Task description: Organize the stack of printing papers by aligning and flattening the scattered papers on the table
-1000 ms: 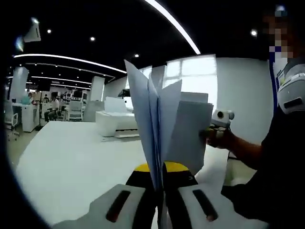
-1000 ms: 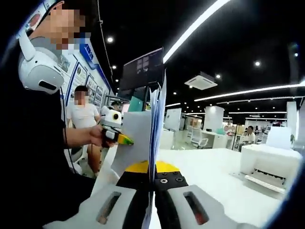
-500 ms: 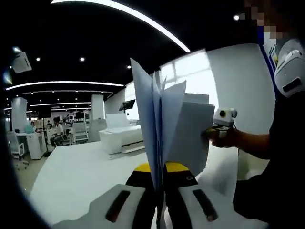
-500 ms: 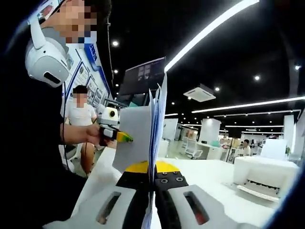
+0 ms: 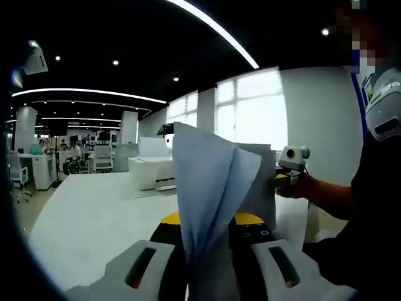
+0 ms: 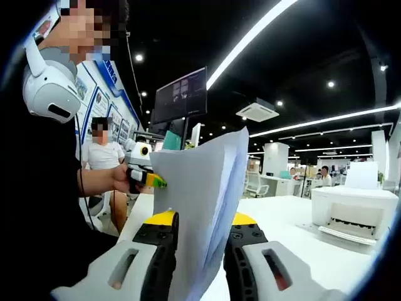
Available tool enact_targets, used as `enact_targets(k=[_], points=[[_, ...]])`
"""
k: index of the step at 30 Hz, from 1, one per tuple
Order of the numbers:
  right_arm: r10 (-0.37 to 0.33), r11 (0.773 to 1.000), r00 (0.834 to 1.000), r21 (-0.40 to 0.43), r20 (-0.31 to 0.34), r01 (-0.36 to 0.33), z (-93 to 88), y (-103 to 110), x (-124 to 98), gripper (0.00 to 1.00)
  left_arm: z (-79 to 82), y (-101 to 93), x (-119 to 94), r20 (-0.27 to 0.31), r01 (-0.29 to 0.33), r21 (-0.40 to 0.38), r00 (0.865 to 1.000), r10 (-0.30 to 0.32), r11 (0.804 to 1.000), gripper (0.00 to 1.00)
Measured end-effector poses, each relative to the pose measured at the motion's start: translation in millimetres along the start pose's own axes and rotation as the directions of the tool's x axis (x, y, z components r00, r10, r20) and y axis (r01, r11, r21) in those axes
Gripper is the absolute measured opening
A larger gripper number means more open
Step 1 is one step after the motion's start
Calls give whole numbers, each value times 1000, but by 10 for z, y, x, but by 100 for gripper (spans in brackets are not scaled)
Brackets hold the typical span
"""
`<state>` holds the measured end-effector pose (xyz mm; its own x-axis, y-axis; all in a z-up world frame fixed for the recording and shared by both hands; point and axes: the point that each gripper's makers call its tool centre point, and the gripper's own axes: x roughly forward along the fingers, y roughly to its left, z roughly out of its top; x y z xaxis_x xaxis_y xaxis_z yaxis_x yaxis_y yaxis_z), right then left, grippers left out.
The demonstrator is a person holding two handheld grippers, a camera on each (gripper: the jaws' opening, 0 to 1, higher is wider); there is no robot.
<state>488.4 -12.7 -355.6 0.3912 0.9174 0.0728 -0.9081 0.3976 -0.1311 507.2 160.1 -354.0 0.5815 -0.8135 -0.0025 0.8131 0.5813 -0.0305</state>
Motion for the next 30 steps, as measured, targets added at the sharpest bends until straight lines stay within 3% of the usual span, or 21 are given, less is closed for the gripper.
enact_targets(k=[5, 6, 8, 10, 16, 18, 20, 22, 30], points=[[7, 1000, 1000, 4, 1, -7, 10, 14, 11, 24, -3, -1, -1, 0, 3, -4, 1000, -3, 1000, 30], [5, 1000, 1000, 6, -1, -5, 6, 1, 2, 21, -8, -1, 3, -3, 4, -5, 1000, -4, 1000, 28], [4, 1000, 1000, 6, -1, -4, 10, -7, -13, 1, -12, -2, 4, -6, 7, -1, 1000, -7, 1000, 11], [34, 999, 999, -7, 8, -34, 51, 48, -31, 0, 6, -76, 3, -7, 47, 14, 999, -47, 999, 7], [26, 999, 999, -34, 45, -24, 237, 28, -41, 0, 156, -84, 21, 4, 38, 9, 999, -38, 999, 8], [28, 1000, 999, -14, 46, -28, 231, 15, -33, 0, 174, -63, 35, 5, 35, 0, 999, -35, 999, 13], [34, 998, 999, 52, 38, -36, 183, 15, -22, 13, 124, -33, 50, -14, 26, -38, 1000, -27, 999, 30], [22, 998, 999, 53, 30, -24, 143, 4, 12, 30, 92, -17, 51, -21, 15, -46, 1000, -16, 999, 34], [24, 998, 1000, 61, 16, -25, 107, 1, 5, 27, 97, -25, 41, -18, 20, -52, 1000, -21, 998, 34]])
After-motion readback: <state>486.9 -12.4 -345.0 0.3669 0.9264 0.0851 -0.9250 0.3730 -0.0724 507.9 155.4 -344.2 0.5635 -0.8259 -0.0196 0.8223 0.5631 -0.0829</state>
